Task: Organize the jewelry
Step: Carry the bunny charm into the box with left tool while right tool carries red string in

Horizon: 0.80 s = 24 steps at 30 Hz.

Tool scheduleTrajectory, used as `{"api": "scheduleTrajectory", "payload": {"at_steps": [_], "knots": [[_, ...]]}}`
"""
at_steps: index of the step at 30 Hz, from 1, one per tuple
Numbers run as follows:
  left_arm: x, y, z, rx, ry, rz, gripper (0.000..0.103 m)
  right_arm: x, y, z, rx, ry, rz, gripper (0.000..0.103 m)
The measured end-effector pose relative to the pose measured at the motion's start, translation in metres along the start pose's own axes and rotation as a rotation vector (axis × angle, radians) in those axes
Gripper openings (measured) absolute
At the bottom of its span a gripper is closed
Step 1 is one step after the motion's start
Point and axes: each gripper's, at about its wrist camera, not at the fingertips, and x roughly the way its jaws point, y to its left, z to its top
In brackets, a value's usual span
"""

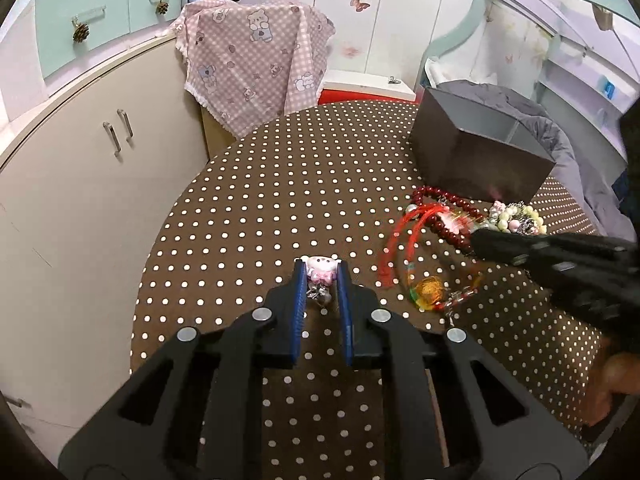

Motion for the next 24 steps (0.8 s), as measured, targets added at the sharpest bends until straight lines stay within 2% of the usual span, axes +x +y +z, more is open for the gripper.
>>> {"api": "scheduleTrajectory", "payload": {"at_steps": [3, 8, 15, 20, 24], "knots": [[-0.008, -0.003, 0.003, 0.005, -0.019, -0.006, 0.015, -0.023, -0.002, 0.003, -0.014, -0.033, 0.030, 0.002], [-0.028, -0.014, 0.018, 0.026, -0.066, -0.040, 0.015, -0.067, -0.009, 0.015, -0.028, -0.120, 0.020, 0.002], [-0.058, -0.042, 0.062, 0.084, -0.164, -0.119, 0.015, -0.121, -0.024, 0.050, -0.064, -0.241, -0.023, 0.002], [-0.058, -0.070, 0.107, 0.138, -0.211, -0.162, 0.015, -0.129, -0.043, 0.079, -0.054, -0.274, -0.053, 0.002], [-0.037, -0.089, 0.130, 0.141, -0.178, -0.217, 0.015, -0.111, -0.060, 0.094, -0.024, -0.245, -0.053, 0.002]]}}
